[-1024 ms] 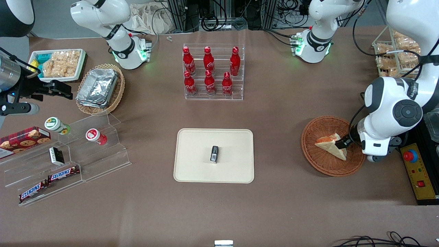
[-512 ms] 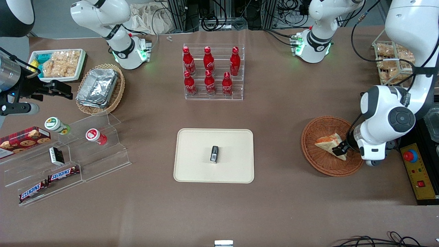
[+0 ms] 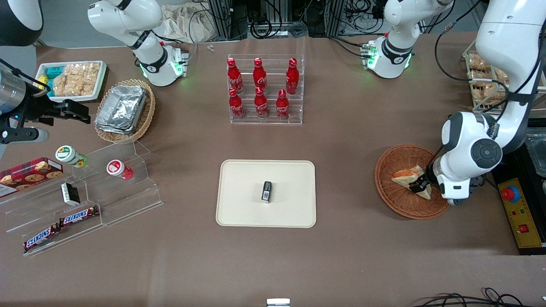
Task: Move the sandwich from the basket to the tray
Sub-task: 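Lower the left gripper and close it on the sandwich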
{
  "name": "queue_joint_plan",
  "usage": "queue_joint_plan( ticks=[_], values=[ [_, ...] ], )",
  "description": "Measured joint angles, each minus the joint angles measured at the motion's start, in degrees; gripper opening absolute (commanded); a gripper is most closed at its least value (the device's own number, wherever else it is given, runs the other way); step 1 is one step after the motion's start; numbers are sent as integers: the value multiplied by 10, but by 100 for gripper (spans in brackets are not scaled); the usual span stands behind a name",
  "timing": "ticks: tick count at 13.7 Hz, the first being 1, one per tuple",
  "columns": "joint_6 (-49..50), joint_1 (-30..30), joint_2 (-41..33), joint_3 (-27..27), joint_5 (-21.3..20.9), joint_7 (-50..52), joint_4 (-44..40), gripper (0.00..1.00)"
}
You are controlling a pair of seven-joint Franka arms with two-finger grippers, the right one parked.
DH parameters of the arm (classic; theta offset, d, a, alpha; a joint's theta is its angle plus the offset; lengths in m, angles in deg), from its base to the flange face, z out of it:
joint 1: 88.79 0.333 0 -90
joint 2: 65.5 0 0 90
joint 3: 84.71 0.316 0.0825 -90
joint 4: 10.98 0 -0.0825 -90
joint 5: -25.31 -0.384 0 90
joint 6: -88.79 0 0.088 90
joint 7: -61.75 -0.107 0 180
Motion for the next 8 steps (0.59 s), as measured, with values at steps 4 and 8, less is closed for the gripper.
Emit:
queue_joint_plan(
  ticks=[4, 8],
  values=[
    [-17, -3, 23, 0, -12, 24, -1, 31],
    [-16, -6, 36, -3, -42, 96, -14, 0]
  ],
)
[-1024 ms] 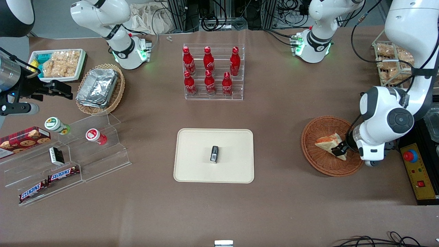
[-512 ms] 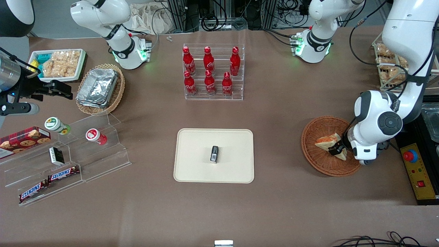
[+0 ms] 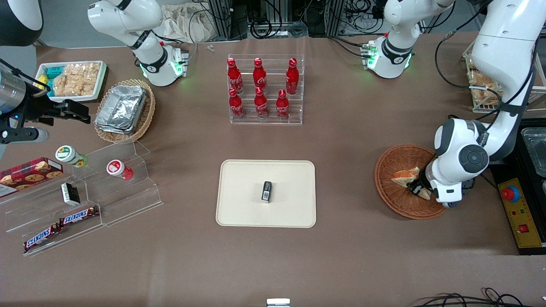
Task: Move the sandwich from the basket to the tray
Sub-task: 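Lower the left gripper and close it on the sandwich, then lift the sandwich out of the basket with the left gripper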
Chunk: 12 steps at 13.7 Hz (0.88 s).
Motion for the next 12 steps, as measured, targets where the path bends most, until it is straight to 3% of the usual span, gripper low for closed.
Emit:
queue_joint_plan(
  ticks=[3, 9, 12],
  values=[
    [36, -1, 0, -1, -7, 19, -24, 0],
    [253, -1, -3, -28, -10, -33, -187, 0],
    [380, -1, -4, -47, 11, -90, -288, 0]
  ],
)
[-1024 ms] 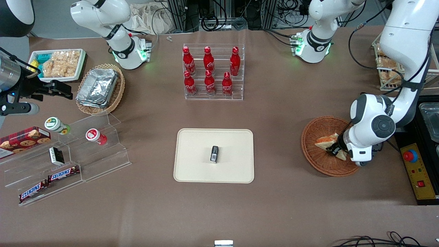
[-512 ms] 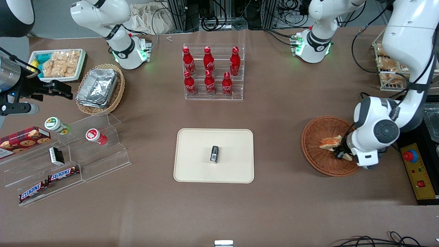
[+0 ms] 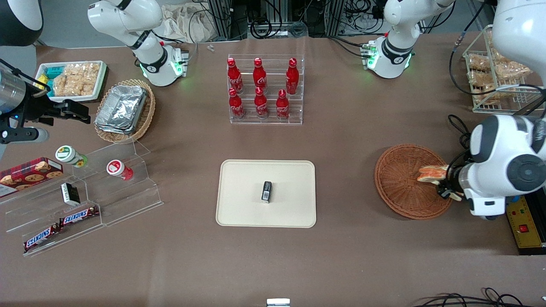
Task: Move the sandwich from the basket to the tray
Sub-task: 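Lift the sandwich out of the basket with the left gripper, then carry the sandwich over the white tray beside the black box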
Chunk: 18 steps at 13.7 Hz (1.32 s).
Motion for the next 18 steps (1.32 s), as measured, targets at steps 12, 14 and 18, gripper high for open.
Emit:
queue_joint_plan(
  ticks=[12, 14, 18],
  values=[
    [15, -163, 98, -123, -10, -20, -162, 0],
    [-4, -196, 134, -123, -18, -19, -165, 0],
    [-77, -270, 225, -106, -85, -5, -166, 3]
  ],
)
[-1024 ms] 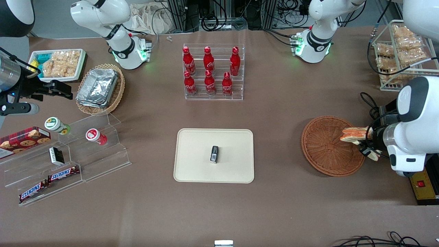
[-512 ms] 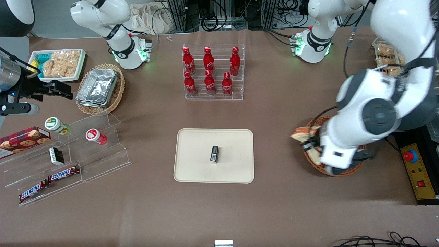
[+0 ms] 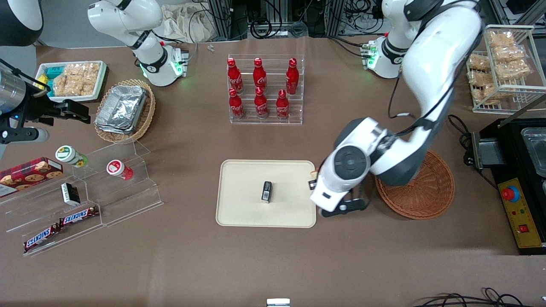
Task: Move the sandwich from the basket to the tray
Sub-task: 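Carry the sandwich over the white tray beside the black box, then lower the sandwich onto the tray and open the left gripper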
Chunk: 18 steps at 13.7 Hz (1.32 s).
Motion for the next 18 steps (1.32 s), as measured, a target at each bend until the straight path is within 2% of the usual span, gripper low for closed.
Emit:
queue_joint_plan(
  ticks=[5, 8, 10, 11, 12, 14, 18],
  values=[
    [-51, -92, 62, 81, -10, 3, -4, 3],
    [-63, -111, 67, 91, -11, 3, -8, 4],
    [-65, -112, 67, 91, -11, 2, -12, 10],
    [-65, -112, 67, 91, -11, 2, -13, 23],
    [-67, -112, 67, 91, -11, -1, -14, 55],
    [-87, -112, 67, 92, -12, -18, -14, 100],
    [-116, -112, 67, 94, -12, -30, -16, 100]
  ],
)
